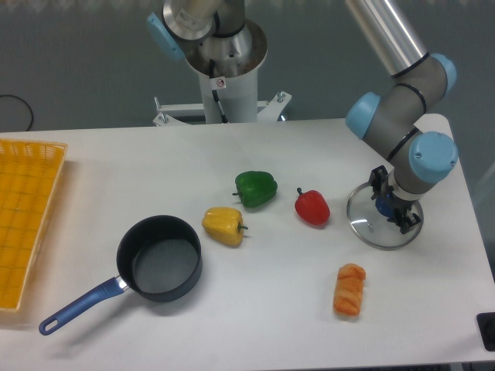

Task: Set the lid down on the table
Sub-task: 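Open the gripper and raise it off the lid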

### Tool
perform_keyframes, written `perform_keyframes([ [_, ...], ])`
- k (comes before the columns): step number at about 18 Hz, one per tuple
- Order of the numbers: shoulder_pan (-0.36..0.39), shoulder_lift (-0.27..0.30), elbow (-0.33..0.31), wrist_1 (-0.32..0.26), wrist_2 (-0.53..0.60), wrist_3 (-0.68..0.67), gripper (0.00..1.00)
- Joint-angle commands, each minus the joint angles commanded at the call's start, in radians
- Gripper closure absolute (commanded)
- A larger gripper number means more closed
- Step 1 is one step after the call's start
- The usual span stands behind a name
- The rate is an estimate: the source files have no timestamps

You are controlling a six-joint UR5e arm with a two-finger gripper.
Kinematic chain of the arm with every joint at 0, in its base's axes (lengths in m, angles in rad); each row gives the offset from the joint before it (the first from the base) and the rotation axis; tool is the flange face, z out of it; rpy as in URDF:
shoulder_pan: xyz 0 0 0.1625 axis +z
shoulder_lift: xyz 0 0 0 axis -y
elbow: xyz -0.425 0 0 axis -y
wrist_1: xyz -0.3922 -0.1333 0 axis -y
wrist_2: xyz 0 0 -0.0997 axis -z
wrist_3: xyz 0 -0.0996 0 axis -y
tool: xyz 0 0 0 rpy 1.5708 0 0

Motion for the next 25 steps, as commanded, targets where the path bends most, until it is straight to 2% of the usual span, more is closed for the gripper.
perform_keyframes([
  [1, 0.000, 0.000, 0.000, 0.000, 0.000, 0.003, 0.18],
  [2, 0.000, 0.002, 0.002, 0.002, 0.000, 0.009, 0.02],
  [3, -0.002, 0.005, 0.003, 0.002, 0.000, 0.008, 0.00],
  [9, -0.003, 0.077, 0.003, -0.005, -0.009, 0.011, 0.00],
  [13, -0.026, 0.124, 0.005, -0.006, -0.115, 0.008, 0.00],
  [16, -0.054, 0.144, 0.012, -0.011, -0.117, 0.015, 0.00],
  [19, -0.100, 0.140, 0.032, -0.014, -0.110, 0.073, 0.00],
  [25, -0.152, 0.126, 0.057, -0.009, -0.068, 0.066, 0.00],
])
